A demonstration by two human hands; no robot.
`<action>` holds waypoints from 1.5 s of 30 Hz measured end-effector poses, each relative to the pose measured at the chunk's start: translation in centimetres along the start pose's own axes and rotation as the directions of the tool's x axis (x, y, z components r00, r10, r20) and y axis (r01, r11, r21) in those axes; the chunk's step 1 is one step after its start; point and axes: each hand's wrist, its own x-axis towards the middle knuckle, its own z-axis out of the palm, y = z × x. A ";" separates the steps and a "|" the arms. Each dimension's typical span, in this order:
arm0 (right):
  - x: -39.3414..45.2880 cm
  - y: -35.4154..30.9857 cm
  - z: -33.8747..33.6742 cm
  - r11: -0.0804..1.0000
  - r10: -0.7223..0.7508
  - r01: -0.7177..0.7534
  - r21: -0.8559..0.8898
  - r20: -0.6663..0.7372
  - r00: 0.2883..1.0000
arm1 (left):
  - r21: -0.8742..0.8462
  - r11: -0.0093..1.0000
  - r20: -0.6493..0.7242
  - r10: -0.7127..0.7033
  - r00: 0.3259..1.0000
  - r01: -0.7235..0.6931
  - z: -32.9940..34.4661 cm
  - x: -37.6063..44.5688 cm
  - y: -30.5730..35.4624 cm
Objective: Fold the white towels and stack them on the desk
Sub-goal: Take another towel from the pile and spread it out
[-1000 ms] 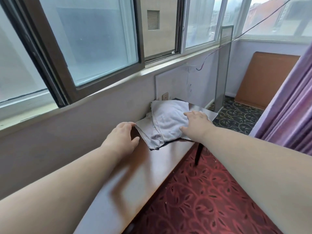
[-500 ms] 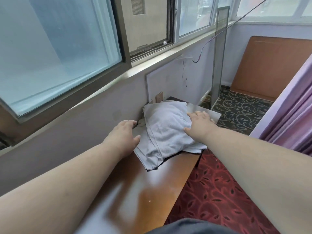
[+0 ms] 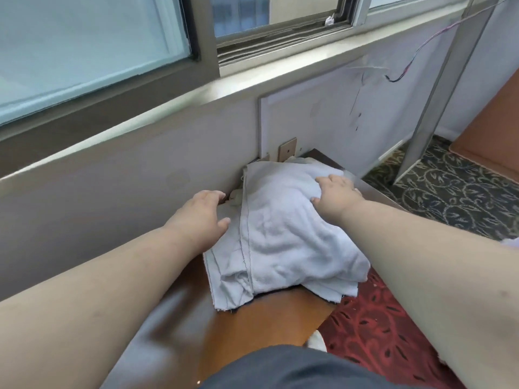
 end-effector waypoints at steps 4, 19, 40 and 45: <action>7.8 1.6 -0.2 0.992 -0.117 0.120 -0.025 0.085 0.989 | -0.018 0.996 0.041 -0.090 0.995 0.090 2.7 6.2 3.5; 26.4 5.2 4.7 0.965 -0.261 0.252 0.068 0.241 0.935 | 0.090 0.967 0.230 -0.252 0.940 0.238 11.6 20.0 9.2; 22.4 6.4 3.7 0.621 -0.762 0.777 0.104 -0.154 0.629 | 0.249 0.964 0.070 0.081 0.994 -0.096 9.4 24.0 11.9; 19.3 6.6 2.8 0.582 -0.792 0.809 0.078 -0.169 0.586 | 0.203 0.977 0.099 0.051 0.994 -0.071 7.8 23.6 12.4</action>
